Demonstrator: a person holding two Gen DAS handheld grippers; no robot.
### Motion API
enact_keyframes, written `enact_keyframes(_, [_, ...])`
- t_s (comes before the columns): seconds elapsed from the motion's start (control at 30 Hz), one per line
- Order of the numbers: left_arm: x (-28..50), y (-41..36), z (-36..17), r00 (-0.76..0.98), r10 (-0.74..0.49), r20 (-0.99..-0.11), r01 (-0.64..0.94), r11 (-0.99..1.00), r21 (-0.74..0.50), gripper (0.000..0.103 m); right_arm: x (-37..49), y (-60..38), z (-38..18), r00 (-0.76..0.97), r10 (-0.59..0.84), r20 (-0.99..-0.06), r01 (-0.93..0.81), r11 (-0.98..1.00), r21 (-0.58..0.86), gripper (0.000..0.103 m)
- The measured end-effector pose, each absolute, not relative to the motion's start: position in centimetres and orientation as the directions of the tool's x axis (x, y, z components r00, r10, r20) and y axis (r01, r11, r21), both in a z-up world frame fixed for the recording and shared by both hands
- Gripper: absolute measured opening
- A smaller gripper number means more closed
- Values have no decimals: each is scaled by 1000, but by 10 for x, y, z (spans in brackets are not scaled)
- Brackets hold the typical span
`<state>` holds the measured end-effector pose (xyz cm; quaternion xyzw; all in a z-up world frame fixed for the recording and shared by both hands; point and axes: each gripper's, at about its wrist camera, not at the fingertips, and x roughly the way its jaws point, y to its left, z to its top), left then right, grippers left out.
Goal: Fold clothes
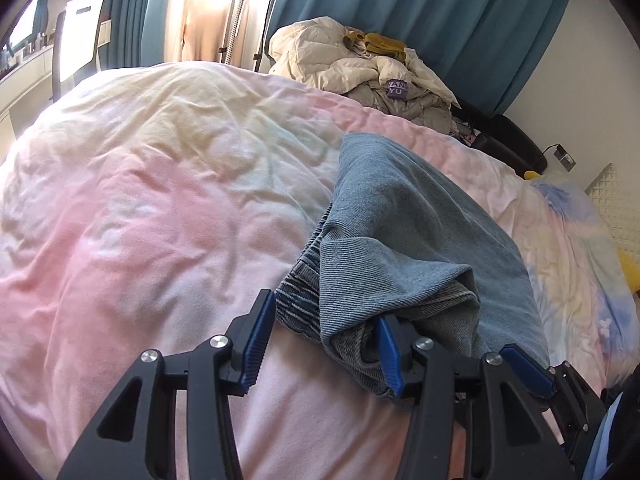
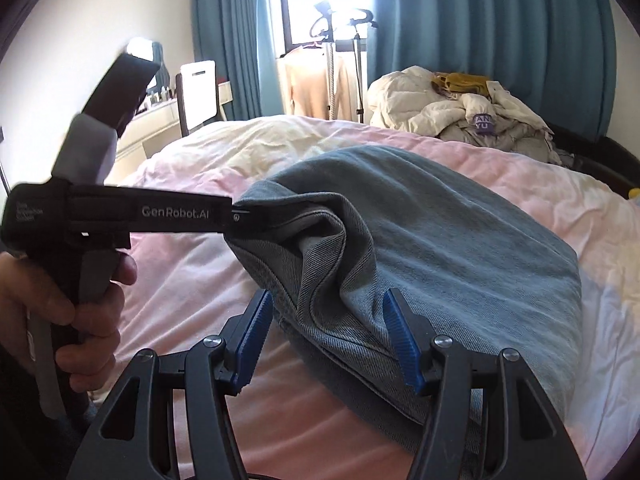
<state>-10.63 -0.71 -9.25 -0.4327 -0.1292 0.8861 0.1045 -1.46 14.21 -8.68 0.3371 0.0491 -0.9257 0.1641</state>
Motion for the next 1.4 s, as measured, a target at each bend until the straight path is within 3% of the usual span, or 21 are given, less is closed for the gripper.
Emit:
enact_keyframes(0.1, [-109, -14, -92, -603, 328, -727, -59, -927, -370, 49, -26, 135, -96, -721, -222, -656, 324, -945, -37, 58])
enact_keyframes(0.2, [-107, -12, -87, -606, 333, -722, -75, -928, -365, 49, -36, 141, -103, -696, -231, -679, 303, -953, 13, 56])
enact_keyframes(0.27, [-105, -9, -82, -613, 331, -718, -95, -932, -349, 49, -42, 154, -103, -672, -288, -682, 280, -952, 125, 44])
enact_keyframes(0.33, [-100, -5, -74, -631, 326, -704, -126, -938, -322, 49, -43, 169, -97, -662, -367, -654, 268, -930, 251, 19])
enact_keyframes(0.4, [-91, 1, -60, -664, 327, -672, -180, -943, -281, 49, -41, 180, -89, -675, -406, -616, 257, -912, 320, 11])
enact_keyframes(0.6, [-68, 27, -38, -699, 427, -574, -404, -898, -176, 49, -27, 204, -60, -725, -466, -508, 256, -866, 429, 7])
enact_keyframes(0.73, [-66, 49, -49, -687, 393, -611, -446, -892, -72, 49, -16, 213, -47, -745, -498, -443, 275, -835, 476, 1])
enact_keyframes(0.9, [-74, 57, -69, -707, 242, -664, -371, -927, 58, 49, -12, 209, -35, -760, -474, -445, 288, -858, 425, 1])
enact_keyframes(1.03, [-70, 58, -72, -708, 209, -675, -365, -926, 96, 49, -17, 209, -48, -742, -455, -492, 251, -869, 426, 3])
enact_keyframes(1.07, [-69, 58, -71, -713, 197, -673, -358, -927, 108, 49, -18, 209, -51, -738, -447, -505, 242, -874, 421, 8])
enact_keyframes(1.17, [-73, 51, -69, -712, 177, -680, -326, -940, 96, 49, -23, 210, -64, -707, -472, -527, 248, -863, 441, 47])
enact_keyframes(1.4, [-80, 37, -68, -678, 221, -701, -313, -950, 3, 49, -24, 203, -77, -672, -479, -565, 278, -870, 407, 47])
